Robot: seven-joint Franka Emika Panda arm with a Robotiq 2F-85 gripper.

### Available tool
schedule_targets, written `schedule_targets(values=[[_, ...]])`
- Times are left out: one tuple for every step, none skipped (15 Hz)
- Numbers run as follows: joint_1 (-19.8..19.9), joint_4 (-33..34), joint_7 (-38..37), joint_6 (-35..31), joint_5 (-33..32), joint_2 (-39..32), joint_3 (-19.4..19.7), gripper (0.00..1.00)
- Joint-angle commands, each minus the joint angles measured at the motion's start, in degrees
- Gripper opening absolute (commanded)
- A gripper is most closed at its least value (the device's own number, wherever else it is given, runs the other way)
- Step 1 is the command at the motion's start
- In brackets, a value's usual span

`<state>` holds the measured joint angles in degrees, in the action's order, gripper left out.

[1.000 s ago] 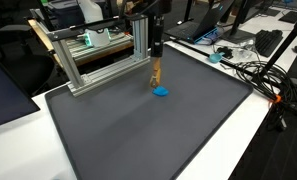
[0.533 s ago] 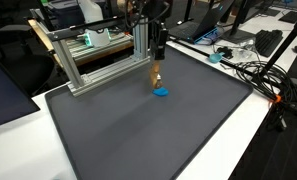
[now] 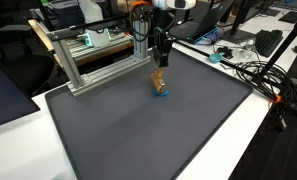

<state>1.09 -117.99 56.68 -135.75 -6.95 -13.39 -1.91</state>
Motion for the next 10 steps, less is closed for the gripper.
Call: schedule_targets(values=[[1.42,2.66,2.13,-1.13,1.88,-2.46,-0.76,0.22],[1.63,3.04,2.23,-1.32,2.06,-3.08,-0.83,0.22],[1.7,3.34,1.91,-1.67,1.66,-3.65,-0.73,0.22],[1.93,3.71,2.1,-1.66,1.98,-4.22,-0.87,0.22],[2.17,3.93,2.23,-1.9,2.24,-4.75,-1.01,0.22],[2.27,4.15,2.1,-1.96,2.14,-5.18,-1.03,0.22],[2.45,4.39,2.22,-2.06,2.37,-5.61,-1.17,0.22],[2.51,4.55,2.16,-2.15,2.28,-5.88,-1.19,0.22],[2.69,4.57,2.48,-2.16,2.8,-6.05,-1.44,0.22],[2.83,4.52,2.73,-2.31,3.42,-6.06,-1.73,0.22]])
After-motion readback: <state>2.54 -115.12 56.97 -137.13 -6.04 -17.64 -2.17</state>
